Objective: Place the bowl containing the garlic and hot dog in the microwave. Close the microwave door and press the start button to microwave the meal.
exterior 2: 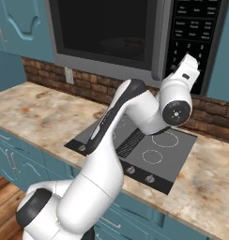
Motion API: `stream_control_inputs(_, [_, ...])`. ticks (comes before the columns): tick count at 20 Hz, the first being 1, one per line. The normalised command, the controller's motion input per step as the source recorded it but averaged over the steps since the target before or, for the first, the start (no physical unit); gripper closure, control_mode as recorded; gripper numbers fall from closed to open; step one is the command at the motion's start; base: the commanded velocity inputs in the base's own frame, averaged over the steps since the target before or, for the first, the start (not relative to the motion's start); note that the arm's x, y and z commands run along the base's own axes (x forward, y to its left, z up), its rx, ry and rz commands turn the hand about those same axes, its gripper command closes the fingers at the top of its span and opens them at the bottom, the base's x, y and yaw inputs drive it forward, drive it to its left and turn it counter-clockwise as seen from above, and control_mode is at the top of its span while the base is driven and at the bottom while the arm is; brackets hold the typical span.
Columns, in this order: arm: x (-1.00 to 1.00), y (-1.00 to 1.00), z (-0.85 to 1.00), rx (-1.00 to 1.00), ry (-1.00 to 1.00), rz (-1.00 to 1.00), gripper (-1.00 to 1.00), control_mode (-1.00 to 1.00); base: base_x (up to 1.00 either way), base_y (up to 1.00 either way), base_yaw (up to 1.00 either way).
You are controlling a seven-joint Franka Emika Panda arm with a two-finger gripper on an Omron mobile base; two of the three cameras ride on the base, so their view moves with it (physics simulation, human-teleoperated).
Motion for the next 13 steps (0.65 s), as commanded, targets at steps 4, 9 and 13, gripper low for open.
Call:
stream_control_inputs(4, [0.37,-0.09,-0.03,0.00,0.00,0.00,1.00,-1.00,0.00,0.00,0.00])
stream_control_inputs(9, [0.50,-0.01,-0.12,-0.02,0.00,-0.04,1.00,-1.00,0.00,0.00,0.00])
stream_control_inputs(13, [0.60,0.00,0.00,-0.08,0.11,-0.14,1.00,-1.00,0.00,0.00,0.00])
